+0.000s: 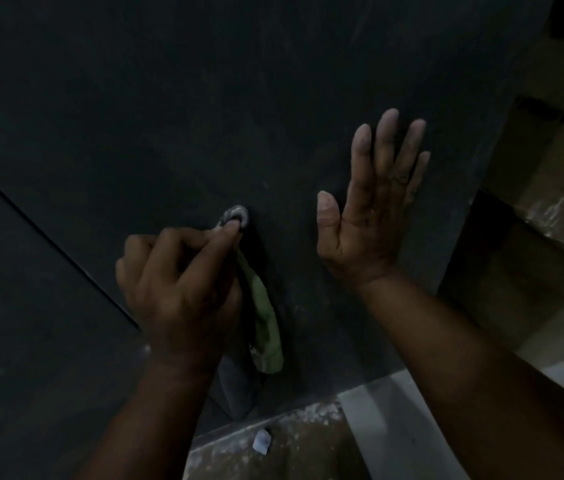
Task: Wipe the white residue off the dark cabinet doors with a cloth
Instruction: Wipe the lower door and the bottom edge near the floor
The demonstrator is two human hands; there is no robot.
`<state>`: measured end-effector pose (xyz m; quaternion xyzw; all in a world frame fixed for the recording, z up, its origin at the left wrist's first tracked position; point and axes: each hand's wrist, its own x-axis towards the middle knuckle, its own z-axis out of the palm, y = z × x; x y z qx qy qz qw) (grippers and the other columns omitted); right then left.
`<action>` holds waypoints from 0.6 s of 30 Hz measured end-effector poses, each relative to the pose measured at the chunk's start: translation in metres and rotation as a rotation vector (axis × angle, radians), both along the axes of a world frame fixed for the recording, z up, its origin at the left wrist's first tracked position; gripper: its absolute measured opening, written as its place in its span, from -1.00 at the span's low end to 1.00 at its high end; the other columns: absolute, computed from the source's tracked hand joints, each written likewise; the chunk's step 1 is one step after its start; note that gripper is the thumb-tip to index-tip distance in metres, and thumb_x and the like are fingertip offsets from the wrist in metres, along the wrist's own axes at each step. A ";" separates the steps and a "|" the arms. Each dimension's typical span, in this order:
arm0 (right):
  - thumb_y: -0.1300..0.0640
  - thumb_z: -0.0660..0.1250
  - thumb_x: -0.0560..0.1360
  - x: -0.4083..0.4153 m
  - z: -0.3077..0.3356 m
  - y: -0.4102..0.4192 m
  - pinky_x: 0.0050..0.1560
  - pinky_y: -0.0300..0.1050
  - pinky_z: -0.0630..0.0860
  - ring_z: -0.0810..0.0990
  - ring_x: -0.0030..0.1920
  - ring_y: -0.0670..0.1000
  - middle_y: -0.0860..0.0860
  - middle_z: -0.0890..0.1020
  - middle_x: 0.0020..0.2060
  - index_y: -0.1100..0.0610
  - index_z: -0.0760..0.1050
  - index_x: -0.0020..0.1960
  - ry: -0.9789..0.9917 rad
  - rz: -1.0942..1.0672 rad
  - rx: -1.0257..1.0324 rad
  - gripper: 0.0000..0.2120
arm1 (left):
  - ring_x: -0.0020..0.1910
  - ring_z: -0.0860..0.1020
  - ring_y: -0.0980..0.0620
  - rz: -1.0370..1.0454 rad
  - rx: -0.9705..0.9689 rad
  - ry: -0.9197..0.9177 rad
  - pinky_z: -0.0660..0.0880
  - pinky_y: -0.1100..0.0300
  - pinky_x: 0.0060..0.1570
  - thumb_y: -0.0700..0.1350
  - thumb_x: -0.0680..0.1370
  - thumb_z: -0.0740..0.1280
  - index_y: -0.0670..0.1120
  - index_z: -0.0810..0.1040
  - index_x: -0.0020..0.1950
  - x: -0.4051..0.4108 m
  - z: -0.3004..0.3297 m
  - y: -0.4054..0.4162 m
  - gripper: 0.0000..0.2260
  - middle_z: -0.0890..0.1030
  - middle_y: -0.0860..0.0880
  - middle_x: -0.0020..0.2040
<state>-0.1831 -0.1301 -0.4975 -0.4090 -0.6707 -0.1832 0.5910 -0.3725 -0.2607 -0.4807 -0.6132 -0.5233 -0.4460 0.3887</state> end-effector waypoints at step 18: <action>-0.08 0.07 0.64 -0.019 -0.002 -0.007 0.55 0.46 -0.07 0.01 0.57 0.50 0.36 0.16 0.57 0.22 0.13 0.61 -0.006 -0.045 -0.014 -0.37 | -0.31 0.50 -0.18 0.015 0.055 -0.087 0.37 -0.04 -0.24 -0.26 0.57 0.48 -0.11 0.77 0.07 -0.011 0.004 -0.008 -0.88 0.62 -0.13 -0.24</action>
